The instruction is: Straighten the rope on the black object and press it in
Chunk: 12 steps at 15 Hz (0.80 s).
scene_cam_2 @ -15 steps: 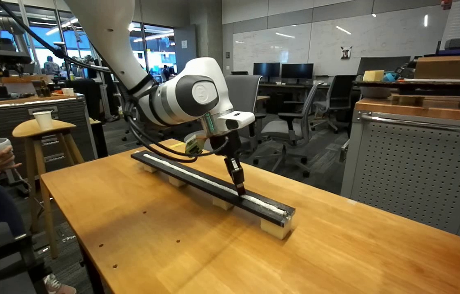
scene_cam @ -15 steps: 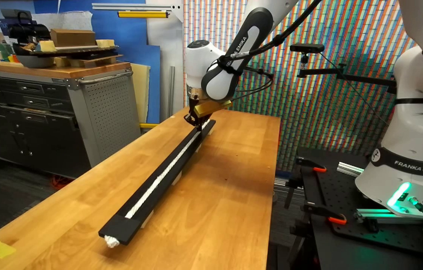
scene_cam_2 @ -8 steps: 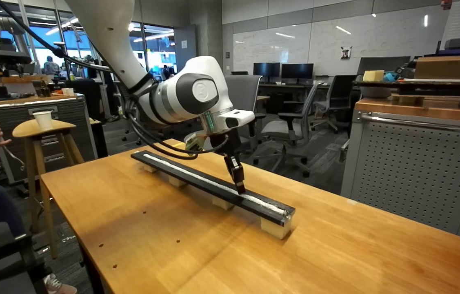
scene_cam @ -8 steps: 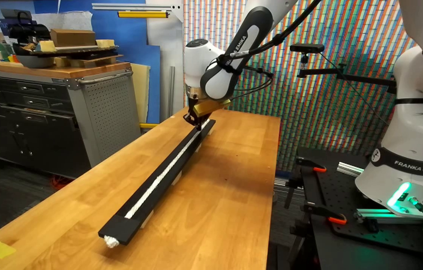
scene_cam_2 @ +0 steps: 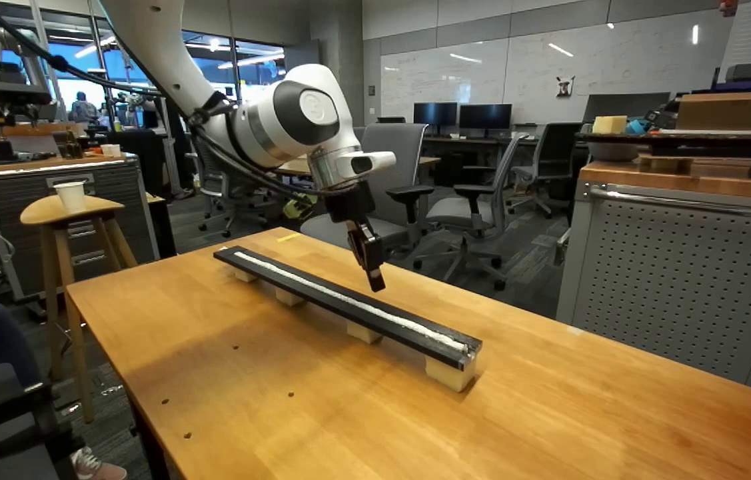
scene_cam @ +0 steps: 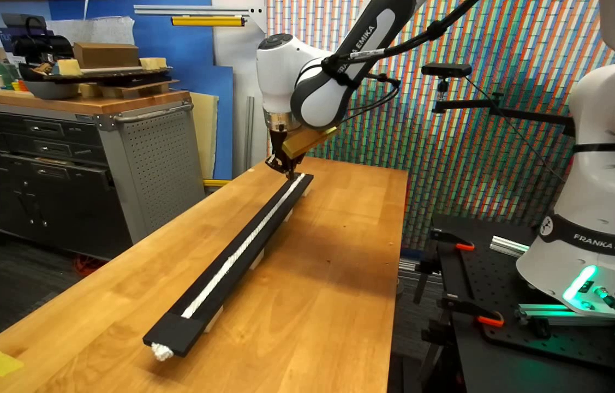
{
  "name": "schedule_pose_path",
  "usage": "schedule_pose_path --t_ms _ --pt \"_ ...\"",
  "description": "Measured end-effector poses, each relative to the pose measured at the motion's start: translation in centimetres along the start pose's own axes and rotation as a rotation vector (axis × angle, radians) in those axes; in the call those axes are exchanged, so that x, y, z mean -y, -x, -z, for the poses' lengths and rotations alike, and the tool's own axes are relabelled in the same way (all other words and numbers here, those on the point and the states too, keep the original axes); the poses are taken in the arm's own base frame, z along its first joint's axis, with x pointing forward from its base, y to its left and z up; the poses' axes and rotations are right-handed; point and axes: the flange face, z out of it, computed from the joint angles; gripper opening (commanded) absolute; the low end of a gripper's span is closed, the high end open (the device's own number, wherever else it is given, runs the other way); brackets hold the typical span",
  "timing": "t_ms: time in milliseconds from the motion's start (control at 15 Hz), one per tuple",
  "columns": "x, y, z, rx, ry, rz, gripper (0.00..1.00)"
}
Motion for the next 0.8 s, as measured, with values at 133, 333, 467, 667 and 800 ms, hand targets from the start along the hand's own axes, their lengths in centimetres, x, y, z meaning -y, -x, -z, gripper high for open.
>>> schedule_pose_path --t_ms 133,333,467,667,800 --pt "0.1 0.6 1.5 0.013 0.022 0.029 0.00" --pt "0.4 2.0 3.3 0.050 0.029 0.084 0.00" --pt "0.6 3.1 4.4 0.093 0.032 0.127 0.00" --pt "0.3 4.1 5.5 0.143 0.039 0.164 0.26" --pt "0.1 4.6 6.1 0.172 0.029 0.177 0.33"
